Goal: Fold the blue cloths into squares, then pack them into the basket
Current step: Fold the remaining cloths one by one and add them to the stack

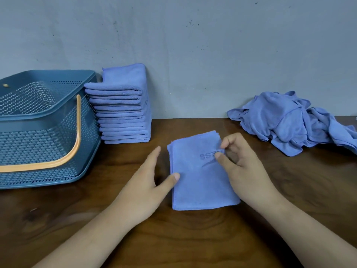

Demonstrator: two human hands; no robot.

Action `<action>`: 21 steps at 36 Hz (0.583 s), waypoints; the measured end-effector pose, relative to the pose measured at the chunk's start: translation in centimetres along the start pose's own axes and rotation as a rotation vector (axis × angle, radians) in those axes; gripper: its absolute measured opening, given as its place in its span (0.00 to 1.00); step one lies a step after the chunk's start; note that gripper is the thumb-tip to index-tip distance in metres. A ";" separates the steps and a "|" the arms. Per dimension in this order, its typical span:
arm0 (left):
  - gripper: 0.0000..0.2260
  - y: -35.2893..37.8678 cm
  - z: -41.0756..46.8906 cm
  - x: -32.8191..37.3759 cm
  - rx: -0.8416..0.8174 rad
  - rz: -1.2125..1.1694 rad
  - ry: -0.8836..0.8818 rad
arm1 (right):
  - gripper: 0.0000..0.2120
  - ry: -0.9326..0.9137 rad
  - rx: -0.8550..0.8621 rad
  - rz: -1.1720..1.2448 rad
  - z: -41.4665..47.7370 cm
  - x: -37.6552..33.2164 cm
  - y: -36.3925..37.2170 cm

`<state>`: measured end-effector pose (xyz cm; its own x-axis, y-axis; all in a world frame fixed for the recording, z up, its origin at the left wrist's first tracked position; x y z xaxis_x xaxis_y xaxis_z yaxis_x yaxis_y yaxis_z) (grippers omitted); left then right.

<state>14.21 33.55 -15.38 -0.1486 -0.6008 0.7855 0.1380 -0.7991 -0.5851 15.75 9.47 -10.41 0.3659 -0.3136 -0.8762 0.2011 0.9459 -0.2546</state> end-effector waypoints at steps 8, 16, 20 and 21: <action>0.25 1.7 -0.1 1.9 -0.132 -0.839 -0.218 | 0.18 -0.250 -0.067 -0.032 -1.9 -4.1 1.2; 0.14 0.0 0.2 0.8 0.095 -0.866 -0.204 | 0.20 -0.171 -0.078 -0.057 -1.4 -3.5 2.3; 0.11 -1.5 -0.1 1.0 0.225 -0.797 -0.129 | 0.21 -0.122 -0.087 -0.020 -1.0 -4.2 3.2; 0.10 -1.9 -0.2 1.0 0.255 -0.781 -0.120 | 0.21 -0.130 -0.088 -0.018 -0.9 -4.7 3.5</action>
<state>13.63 34.47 -13.52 -0.1904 0.1429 0.9712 0.2583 -0.9472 0.1900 13.92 14.28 -7.56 0.4790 -0.3329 -0.8123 0.1301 0.9420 -0.3094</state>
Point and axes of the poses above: each hand's wrist, its own z-axis towards the middle knuckle, its own y-axis out of the palm, x = y × z, the point moved 10 cm from there along z, towards the middle knuckle, and after that the axes turned 9 degrees about x, right-handed, at the moved point
